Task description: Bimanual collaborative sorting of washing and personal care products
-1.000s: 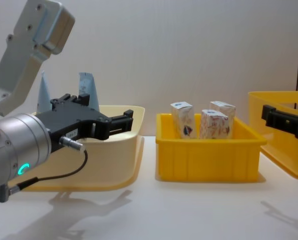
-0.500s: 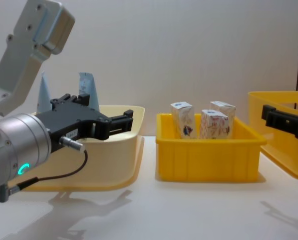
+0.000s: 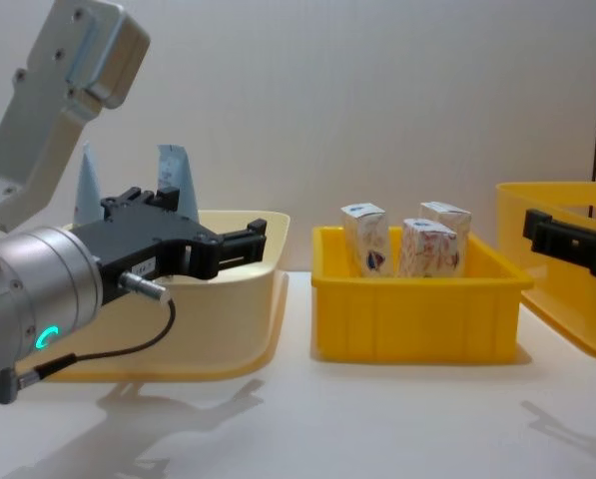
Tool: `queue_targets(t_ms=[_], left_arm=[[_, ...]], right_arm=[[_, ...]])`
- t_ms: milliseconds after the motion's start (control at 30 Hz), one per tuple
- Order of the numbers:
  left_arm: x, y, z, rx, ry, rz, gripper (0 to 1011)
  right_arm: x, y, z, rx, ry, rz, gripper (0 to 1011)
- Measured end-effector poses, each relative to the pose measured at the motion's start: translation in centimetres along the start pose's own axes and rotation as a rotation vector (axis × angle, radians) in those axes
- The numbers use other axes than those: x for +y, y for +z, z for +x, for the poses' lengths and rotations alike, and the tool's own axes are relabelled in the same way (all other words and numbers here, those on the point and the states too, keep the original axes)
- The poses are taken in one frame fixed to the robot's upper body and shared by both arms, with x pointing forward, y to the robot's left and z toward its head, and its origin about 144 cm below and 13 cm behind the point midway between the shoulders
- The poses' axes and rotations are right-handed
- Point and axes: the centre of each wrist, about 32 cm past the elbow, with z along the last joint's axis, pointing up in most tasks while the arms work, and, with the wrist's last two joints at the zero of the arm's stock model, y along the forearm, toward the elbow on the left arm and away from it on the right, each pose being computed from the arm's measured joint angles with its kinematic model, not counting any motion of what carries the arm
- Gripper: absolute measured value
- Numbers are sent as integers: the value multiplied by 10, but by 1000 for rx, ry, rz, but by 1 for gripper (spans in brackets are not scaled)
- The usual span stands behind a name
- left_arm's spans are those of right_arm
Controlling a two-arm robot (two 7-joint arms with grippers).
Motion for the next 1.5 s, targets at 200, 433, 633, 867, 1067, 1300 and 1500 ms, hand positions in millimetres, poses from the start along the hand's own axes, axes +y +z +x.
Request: queue_targets(t_ms=[200,433,633,867,1067,1300,1500], left_arm=[[0,0,0,0,0,0,999],[0,0,0,0,0,0,1000],[0,0,0,0,0,0,1000],[0,0,0,0,0,0,1000],[0,0,0,0,0,0,1000],[0,0,0,0,0,0,1000],[0,0,0,0,0,0,1000]], right_arm=[[0,0,0,0,0,0,1001],[0,0,0,0,0,0,1001],[0,0,0,0,0,0,1001],[0,0,0,0,0,0,1001],[0,0,0,0,0,0,1001],[0,0,0,0,0,0,1001],[0,0,0,0,0,0,1001]])
